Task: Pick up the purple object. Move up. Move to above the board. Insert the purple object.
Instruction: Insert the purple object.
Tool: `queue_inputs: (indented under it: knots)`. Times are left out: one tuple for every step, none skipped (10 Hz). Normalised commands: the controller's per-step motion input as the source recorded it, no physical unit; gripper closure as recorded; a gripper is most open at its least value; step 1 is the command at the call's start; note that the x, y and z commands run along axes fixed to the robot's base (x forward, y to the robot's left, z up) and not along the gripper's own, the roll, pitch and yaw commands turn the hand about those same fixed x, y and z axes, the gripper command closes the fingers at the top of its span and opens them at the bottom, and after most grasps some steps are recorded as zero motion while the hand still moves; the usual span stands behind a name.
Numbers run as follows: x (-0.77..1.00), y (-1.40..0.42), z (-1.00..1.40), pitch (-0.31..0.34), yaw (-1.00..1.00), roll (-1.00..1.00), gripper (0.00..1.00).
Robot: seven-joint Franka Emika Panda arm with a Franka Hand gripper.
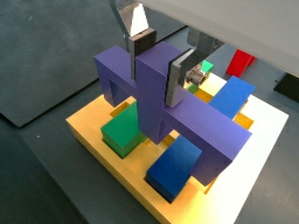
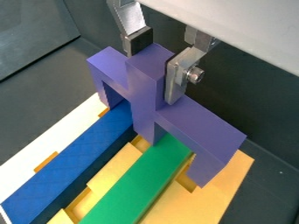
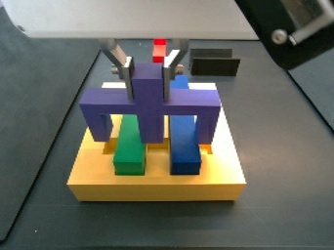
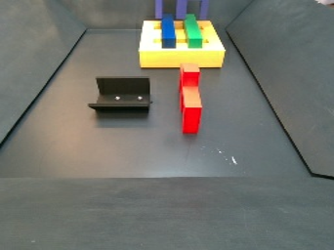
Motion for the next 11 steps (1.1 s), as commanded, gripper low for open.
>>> queue_inputs:
  knots:
    - [0.17,0.0,-0.12,0.0,0.04,0.02,1.0]
    - [0.1,0.0,-0.15,0.0,0.04,0.01,1.0]
    - [0.12,0.0,-0.15,0.0,0.05,0.01,1.0]
    - [0.2,0.0,-0.06,0.003,0.05,0.02,1.0]
    - [0.01,0.0,0.08,0.041,0.0,0.0,1.0]
    - [0.0,-0.01,0.25,0.04,0.0,0.04,1.0]
    - [0.0,-0.02,0.28,0.029,0.0,0.01,1.0]
    - [0.0,-0.02,0.3,0.031,0.0,0.01,1.0]
    - [0.0,0.0,0.05,0.0,0.0,0.02,1.0]
    - [0.0,0.0,0.0,0.0,0.0,0.02,1.0]
    - [0.07,0.0,-0.03,0.0,0.02,0.03,1.0]
